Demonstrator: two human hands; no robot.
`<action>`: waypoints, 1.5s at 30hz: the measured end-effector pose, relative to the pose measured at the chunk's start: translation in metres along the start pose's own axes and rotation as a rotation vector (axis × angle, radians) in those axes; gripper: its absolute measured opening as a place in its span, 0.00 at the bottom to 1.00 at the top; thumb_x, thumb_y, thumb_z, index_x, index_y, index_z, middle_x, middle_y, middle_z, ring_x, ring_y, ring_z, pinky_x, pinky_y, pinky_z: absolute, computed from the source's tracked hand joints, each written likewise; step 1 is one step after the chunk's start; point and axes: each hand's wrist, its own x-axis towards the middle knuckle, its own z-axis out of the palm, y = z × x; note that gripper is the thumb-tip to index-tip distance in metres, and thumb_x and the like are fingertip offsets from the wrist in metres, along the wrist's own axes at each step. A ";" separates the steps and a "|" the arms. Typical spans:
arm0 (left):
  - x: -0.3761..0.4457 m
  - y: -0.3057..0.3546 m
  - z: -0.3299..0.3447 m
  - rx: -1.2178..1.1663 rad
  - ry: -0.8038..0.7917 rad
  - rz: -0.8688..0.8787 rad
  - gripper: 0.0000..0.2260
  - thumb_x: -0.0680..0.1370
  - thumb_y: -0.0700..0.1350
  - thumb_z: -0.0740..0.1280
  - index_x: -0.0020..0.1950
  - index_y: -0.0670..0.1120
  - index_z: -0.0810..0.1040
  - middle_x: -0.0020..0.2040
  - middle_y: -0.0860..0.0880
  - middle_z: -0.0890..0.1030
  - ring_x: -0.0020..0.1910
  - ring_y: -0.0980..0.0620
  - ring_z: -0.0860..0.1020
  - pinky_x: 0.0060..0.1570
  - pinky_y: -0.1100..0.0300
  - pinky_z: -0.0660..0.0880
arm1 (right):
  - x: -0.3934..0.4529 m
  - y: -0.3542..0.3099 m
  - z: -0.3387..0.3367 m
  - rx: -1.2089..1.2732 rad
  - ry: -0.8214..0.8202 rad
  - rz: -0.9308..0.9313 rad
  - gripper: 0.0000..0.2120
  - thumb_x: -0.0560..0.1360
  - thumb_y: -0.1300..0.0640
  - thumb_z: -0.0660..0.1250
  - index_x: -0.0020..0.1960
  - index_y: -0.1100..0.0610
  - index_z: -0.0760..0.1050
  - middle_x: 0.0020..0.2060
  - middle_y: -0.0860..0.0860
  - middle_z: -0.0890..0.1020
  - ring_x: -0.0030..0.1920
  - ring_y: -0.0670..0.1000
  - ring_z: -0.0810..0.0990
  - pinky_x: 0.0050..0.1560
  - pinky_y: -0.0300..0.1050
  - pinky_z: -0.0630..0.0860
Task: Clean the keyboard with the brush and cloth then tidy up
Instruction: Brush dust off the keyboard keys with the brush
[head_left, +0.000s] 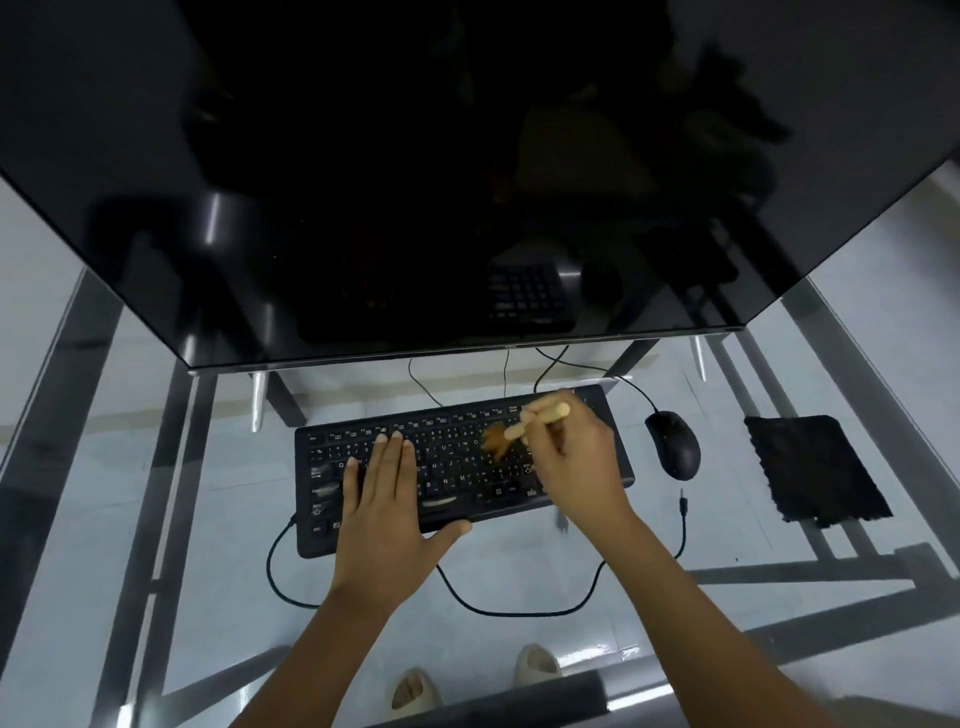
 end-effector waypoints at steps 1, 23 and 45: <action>0.001 0.000 0.000 0.000 -0.002 0.005 0.46 0.71 0.73 0.58 0.75 0.38 0.61 0.76 0.42 0.61 0.76 0.46 0.54 0.73 0.43 0.48 | -0.004 0.002 -0.002 0.053 -0.050 0.037 0.04 0.78 0.61 0.65 0.45 0.56 0.77 0.32 0.44 0.81 0.33 0.47 0.80 0.34 0.40 0.78; 0.009 0.030 0.009 -0.016 -0.087 0.114 0.42 0.74 0.71 0.53 0.75 0.39 0.60 0.76 0.43 0.60 0.77 0.47 0.53 0.72 0.44 0.49 | 0.033 0.017 -0.021 0.198 -0.071 0.210 0.03 0.78 0.59 0.66 0.47 0.59 0.76 0.36 0.51 0.84 0.38 0.49 0.84 0.43 0.44 0.83; 0.056 0.064 0.013 -0.040 -0.119 0.187 0.45 0.71 0.73 0.48 0.77 0.40 0.54 0.78 0.45 0.52 0.77 0.52 0.44 0.75 0.46 0.43 | 0.028 0.060 -0.083 -0.062 0.192 0.258 0.03 0.79 0.57 0.63 0.47 0.55 0.74 0.35 0.47 0.81 0.32 0.42 0.78 0.34 0.33 0.74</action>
